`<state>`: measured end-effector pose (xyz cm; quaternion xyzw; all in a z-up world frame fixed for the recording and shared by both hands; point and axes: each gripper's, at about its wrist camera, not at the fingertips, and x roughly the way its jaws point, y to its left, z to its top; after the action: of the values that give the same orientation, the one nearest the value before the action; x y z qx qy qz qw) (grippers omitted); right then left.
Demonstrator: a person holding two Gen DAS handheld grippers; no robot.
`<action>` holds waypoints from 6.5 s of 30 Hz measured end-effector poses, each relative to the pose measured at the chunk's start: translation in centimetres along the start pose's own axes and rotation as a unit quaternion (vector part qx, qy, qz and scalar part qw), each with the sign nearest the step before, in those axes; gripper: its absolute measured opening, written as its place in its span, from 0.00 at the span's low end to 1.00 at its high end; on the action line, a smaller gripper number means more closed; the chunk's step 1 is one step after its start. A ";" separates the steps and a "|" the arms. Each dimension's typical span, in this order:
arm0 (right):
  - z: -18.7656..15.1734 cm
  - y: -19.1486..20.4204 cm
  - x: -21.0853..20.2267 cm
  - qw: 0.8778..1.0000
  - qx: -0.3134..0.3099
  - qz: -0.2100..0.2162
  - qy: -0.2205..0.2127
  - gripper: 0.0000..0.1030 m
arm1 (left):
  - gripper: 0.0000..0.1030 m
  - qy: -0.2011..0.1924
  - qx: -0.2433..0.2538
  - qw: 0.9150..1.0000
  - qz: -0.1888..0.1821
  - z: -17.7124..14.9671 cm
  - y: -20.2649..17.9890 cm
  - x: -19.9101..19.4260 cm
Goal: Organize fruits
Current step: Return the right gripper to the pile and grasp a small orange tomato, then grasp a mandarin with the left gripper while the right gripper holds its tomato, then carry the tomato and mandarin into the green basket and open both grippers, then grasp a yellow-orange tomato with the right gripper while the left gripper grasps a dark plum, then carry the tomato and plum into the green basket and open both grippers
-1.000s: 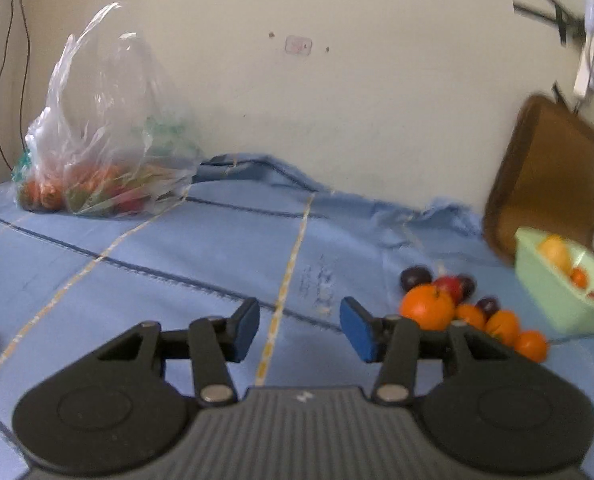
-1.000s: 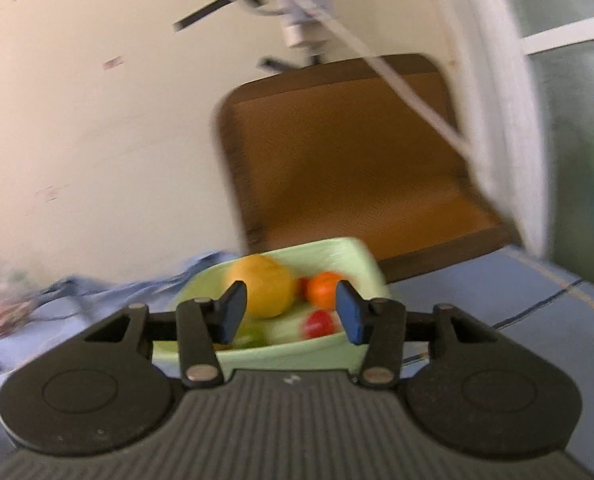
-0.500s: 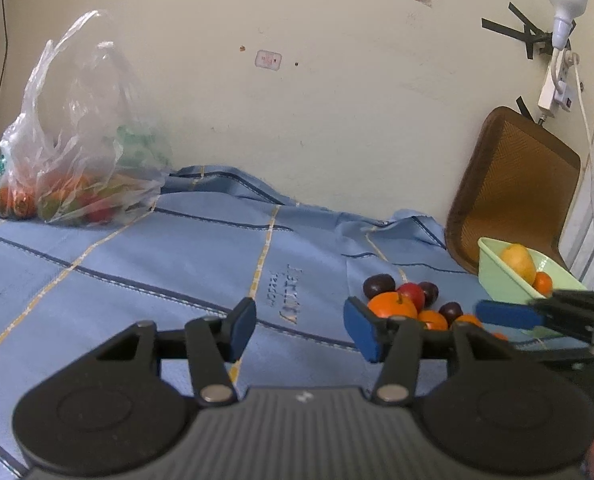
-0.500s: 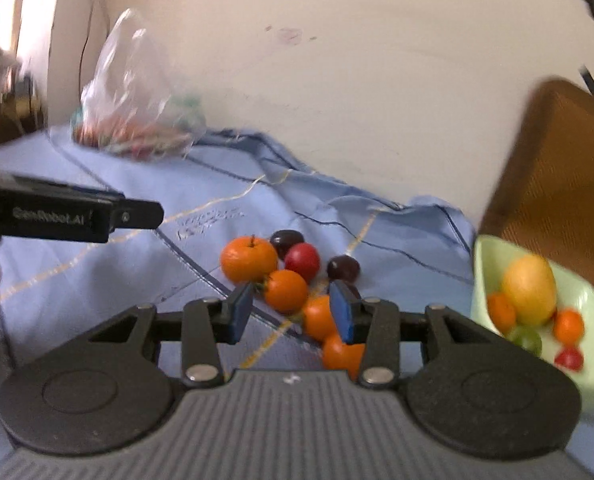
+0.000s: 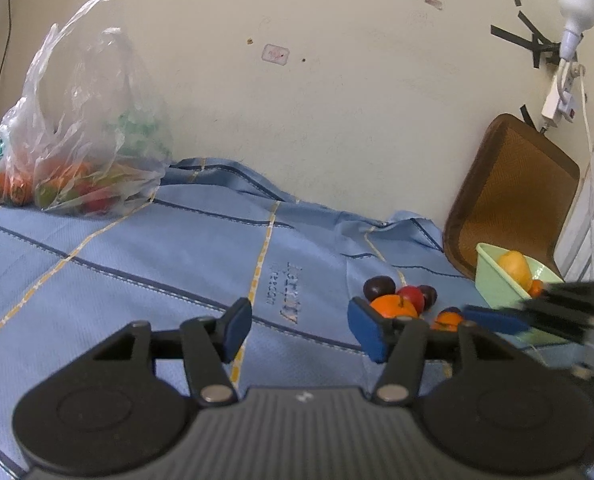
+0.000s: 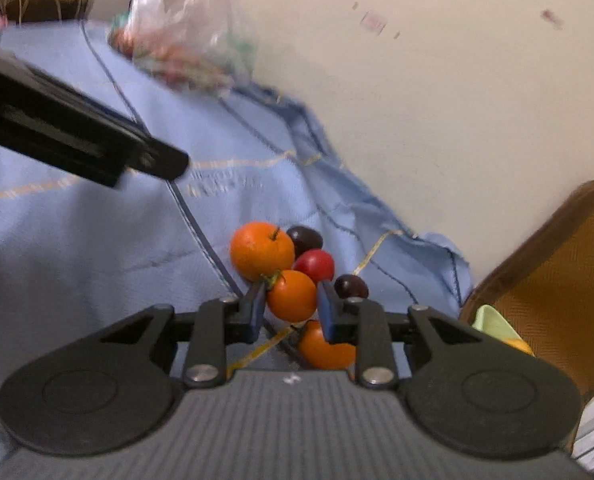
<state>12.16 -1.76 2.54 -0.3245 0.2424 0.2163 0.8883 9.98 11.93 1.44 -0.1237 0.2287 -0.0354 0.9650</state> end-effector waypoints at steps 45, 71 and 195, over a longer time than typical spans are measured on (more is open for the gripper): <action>-10.6 -1.0 -10.4 0.965 0.257 0.048 -0.019 0.31 | 0.50 0.083 0.107 0.986 -0.097 -6.4 -9.9 -4.3; -11.9 -13.6 -7.1 0.937 0.320 -0.118 -0.078 0.29 | 0.42 0.051 0.172 0.971 -0.155 1.7 -25.4 8.7; -10.6 -2.5 -9.5 0.971 0.237 0.013 0.007 0.38 | 0.24 0.096 0.250 0.953 -0.140 -5.9 -13.2 -1.8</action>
<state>2.96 -12.94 2.00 -0.1030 0.2973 0.1623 0.9352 5.63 -1.95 0.51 0.0952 0.2841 -0.2376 0.9240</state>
